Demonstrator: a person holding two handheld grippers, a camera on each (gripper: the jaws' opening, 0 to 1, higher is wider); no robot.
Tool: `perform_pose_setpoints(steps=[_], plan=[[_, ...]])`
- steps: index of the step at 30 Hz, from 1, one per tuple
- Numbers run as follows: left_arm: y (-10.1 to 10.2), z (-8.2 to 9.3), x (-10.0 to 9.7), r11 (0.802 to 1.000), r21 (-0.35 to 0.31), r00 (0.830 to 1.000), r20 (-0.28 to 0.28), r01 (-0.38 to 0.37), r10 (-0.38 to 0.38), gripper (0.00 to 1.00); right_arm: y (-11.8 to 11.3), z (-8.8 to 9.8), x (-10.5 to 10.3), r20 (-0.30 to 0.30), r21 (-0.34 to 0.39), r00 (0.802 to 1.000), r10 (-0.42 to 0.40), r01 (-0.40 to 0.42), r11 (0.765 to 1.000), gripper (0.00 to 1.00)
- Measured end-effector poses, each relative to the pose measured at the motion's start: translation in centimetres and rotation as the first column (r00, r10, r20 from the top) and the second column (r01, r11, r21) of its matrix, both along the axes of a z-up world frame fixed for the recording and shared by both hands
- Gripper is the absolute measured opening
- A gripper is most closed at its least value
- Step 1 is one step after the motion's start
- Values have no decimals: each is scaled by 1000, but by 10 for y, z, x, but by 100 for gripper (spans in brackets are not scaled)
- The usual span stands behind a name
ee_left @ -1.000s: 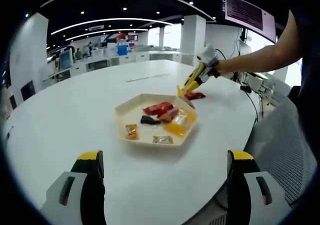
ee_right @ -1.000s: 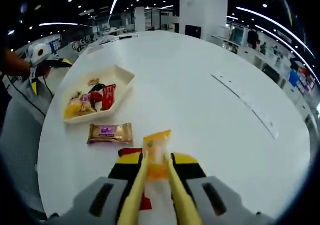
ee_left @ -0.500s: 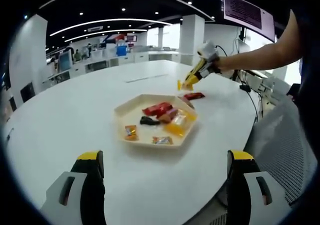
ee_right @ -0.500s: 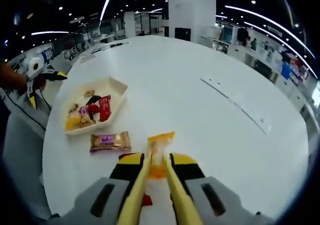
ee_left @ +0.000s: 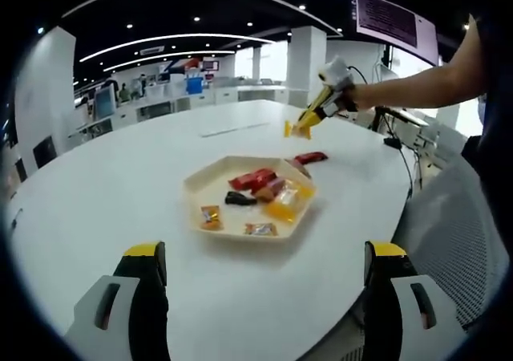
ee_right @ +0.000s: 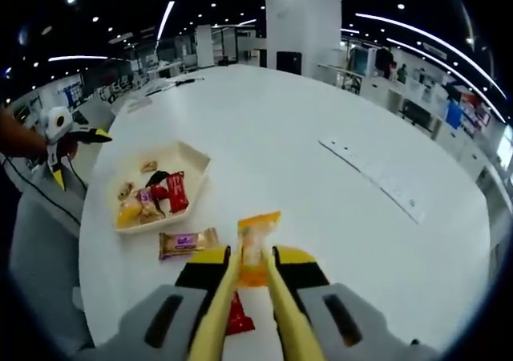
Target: Place the target food into the container with the food tongs after gripping and lifting it, then release it inside without dropping or visibly crushing the food.
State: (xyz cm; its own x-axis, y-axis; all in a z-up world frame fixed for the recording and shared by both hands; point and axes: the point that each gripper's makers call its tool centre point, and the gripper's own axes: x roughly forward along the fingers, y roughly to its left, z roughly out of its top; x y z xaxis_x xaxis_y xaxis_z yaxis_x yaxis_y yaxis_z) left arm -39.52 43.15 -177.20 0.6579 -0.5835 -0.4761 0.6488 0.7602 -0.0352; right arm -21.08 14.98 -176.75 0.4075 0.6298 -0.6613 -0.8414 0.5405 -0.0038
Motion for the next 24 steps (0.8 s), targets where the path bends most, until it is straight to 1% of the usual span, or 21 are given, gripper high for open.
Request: perform_pose_setpoints(steps=[8,16,24], plan=[[-1,3,0,1000,-6,1000,13,3,-3,100,13,12,-7,13,13,1000,4,-4,1000,20],[-2,4,0,1000,-8,1000,18,10,-10,100,32,28,-12,33,37,999,17,-18,999,19],[-2,6,0,1000,-11,1000,26,8,-8,100,50,32,-18,39,46,999,31,-32,998,19]])
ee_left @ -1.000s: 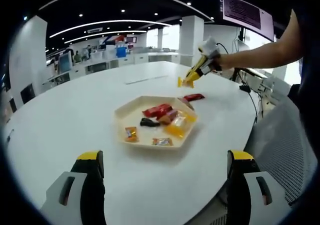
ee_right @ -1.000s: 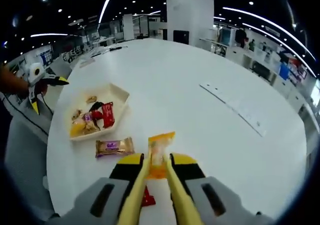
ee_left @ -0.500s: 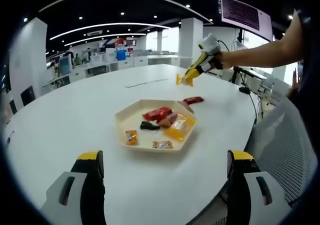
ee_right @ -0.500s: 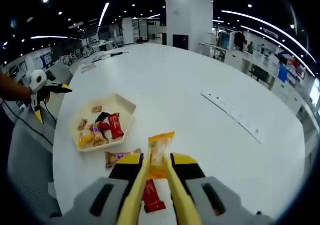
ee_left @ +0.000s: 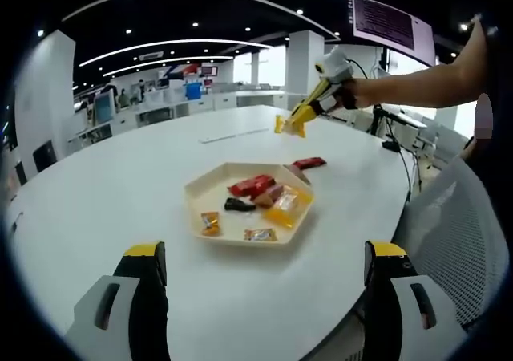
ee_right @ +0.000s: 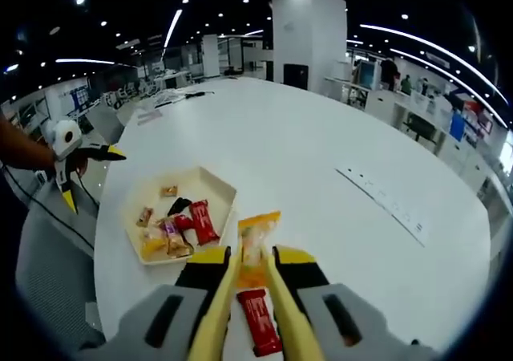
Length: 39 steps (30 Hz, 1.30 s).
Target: Place the target food into the container with the food tongs after gripping and lifting it, then release it inside without dropping or visibly crushing the food.
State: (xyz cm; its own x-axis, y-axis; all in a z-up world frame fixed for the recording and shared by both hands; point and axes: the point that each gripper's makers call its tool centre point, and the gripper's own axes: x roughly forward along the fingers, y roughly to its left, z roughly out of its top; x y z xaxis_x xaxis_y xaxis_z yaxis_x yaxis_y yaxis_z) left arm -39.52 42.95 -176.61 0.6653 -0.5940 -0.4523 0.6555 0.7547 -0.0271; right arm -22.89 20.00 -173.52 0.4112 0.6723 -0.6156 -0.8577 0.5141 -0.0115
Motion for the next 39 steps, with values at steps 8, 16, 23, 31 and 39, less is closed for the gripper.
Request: perform_pose_setpoints(steps=[8,16,23,31,39], plan=[[0,1,0,1000,0,1000,5,-1,1,100,21,3,-6,-4,11,1000,22,-22,1000,19],[0,2,1,1000,1,1000,12,-1,1,100,45,10,-10,-3,21,999,54,-54,998,20],[0,3,1,1000,-3,1000,15,1,-1,100,74,13,-16,-3,29,995,99,-99,995,20],[0,3,1,1000,-1,1000,17,0,0,100,103,17,-24,-3,43,991,135,-135,990,20],[-2,3,0,1000,2,1000,14,7,-7,100,134,14,-40,-11,34,982,191,-191,981,20]])
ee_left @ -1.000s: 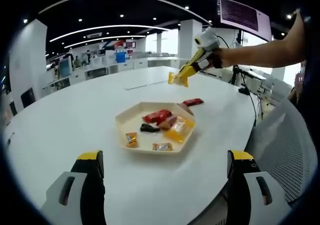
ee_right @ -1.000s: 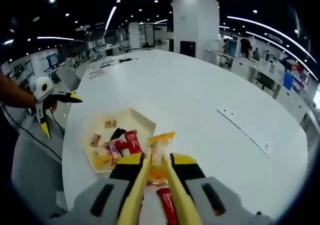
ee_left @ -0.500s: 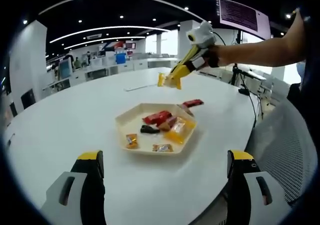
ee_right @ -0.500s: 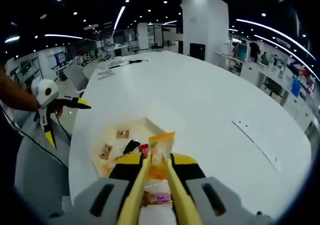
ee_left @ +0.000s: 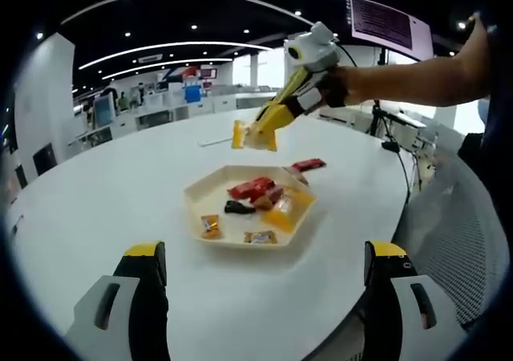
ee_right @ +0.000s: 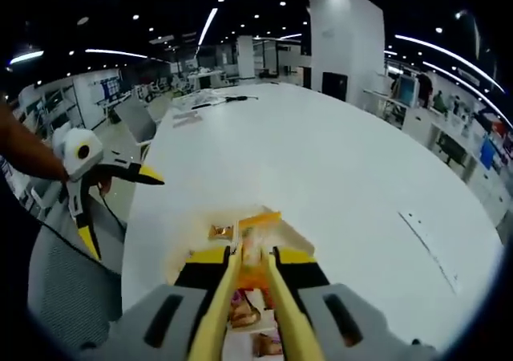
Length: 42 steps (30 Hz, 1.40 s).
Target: Place the target food into the container with the food tongs after gripping and lifting it, then release it inside without dropping or visibly crushing the food.
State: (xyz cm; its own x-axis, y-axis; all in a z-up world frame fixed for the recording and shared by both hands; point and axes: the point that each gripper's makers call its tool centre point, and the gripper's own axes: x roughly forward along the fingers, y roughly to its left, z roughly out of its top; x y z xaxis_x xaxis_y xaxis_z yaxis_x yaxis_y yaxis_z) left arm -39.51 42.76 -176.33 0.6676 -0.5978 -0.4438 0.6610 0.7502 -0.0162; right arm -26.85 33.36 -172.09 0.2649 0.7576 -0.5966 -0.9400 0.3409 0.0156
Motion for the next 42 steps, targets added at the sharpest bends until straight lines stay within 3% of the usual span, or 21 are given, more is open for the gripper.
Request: perform_pose_setpoints(steps=[20,42], plan=[[1,2,1,1000,-4,1000,9,-6,6,100,30,-11,-26,-13,1,999,36,-36,999,20],[0,2,1,1000,-8,1000,11,-3,3,100,32,-8,-28,21,27,999,30,-30,999,24]])
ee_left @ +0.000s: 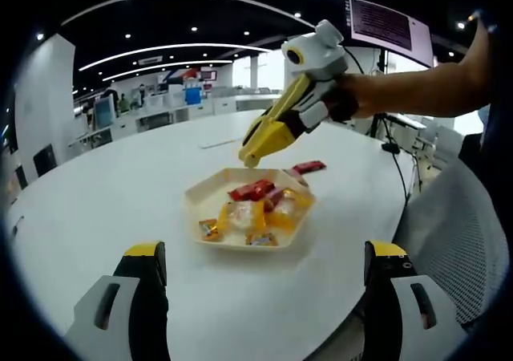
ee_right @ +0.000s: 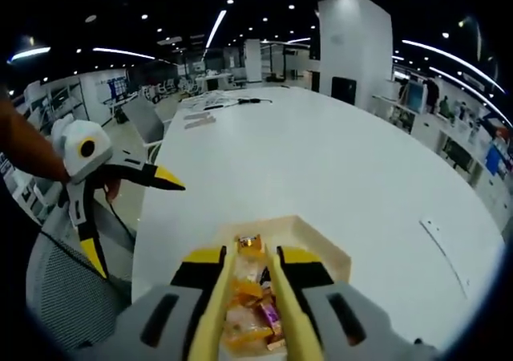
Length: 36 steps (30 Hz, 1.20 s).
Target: Place the target food into the container with the food tongs after gripping and lifting it, then release it inside without dropping or visibly crushing the food.
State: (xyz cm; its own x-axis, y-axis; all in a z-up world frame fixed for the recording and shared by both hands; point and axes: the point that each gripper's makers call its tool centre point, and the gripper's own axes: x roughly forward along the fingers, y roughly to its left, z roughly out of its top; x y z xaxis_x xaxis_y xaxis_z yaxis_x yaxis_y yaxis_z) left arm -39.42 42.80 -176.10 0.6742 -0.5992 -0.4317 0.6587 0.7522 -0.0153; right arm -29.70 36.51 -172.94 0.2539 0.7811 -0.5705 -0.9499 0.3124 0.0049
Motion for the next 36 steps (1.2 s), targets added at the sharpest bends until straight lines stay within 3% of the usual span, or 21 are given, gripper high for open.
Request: perform_pose_setpoints(steps=[4,14,26,36], plan=[[0,0,0,1000,-1,1000,0,1,-1,100,1,9,2,58,29,998,26,-27,999,25],[0,1,0,1000,-4,1000,2,-1,1,100,-11,24,0,72,86,997,14,-20,996,27],[1,3,1,1000,-8,1000,9,-6,7,100,-50,37,12,105,125,992,-71,58,991,27],[2,3,1,1000,-13,1000,10,-9,9,100,-87,36,12,120,131,984,-130,114,985,27]])
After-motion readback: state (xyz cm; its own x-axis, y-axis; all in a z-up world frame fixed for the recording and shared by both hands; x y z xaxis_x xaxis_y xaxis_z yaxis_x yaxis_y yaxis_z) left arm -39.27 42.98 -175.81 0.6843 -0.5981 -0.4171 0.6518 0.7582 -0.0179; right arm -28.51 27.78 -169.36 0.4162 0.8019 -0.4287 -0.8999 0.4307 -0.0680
